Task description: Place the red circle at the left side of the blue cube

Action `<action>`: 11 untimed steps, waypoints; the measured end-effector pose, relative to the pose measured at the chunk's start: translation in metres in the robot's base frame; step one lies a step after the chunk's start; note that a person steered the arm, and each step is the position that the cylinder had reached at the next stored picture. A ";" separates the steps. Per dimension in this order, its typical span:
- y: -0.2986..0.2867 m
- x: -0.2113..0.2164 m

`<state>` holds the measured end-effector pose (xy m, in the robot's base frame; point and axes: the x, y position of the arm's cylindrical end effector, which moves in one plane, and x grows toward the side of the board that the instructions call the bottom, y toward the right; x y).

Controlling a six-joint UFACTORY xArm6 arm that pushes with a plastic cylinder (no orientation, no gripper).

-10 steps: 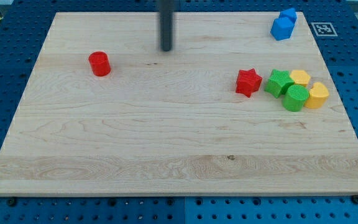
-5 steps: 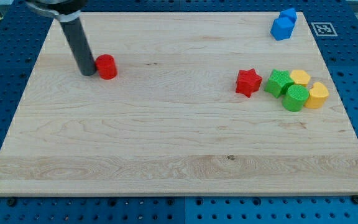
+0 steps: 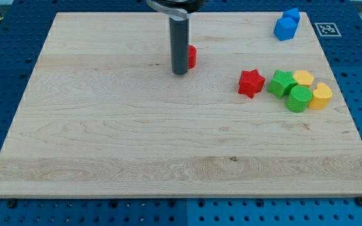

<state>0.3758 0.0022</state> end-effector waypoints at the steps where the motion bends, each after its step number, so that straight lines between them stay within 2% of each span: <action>1: 0.006 -0.014; 4: 0.001 -0.056; 5: -0.026 -0.067; 6: -0.024 -0.067; 8: 0.017 -0.067; 11: 0.058 -0.098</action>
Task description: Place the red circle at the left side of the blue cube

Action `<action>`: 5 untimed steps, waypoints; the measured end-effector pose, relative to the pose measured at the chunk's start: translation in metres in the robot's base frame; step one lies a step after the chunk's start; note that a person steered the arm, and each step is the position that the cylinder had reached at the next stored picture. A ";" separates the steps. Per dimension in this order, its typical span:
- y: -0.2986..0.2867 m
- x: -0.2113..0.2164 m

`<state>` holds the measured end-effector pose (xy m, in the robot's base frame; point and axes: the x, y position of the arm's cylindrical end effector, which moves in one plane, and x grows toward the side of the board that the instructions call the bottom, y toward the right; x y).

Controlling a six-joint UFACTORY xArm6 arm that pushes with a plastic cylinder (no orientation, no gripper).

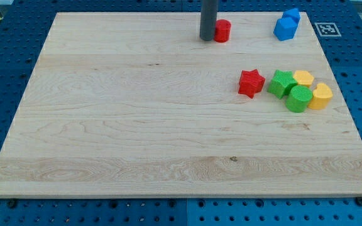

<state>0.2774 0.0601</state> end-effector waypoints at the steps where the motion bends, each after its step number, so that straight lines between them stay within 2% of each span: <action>1: 0.022 -0.007; 3: 0.048 -0.046; 5: 0.061 -0.052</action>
<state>0.2254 0.1211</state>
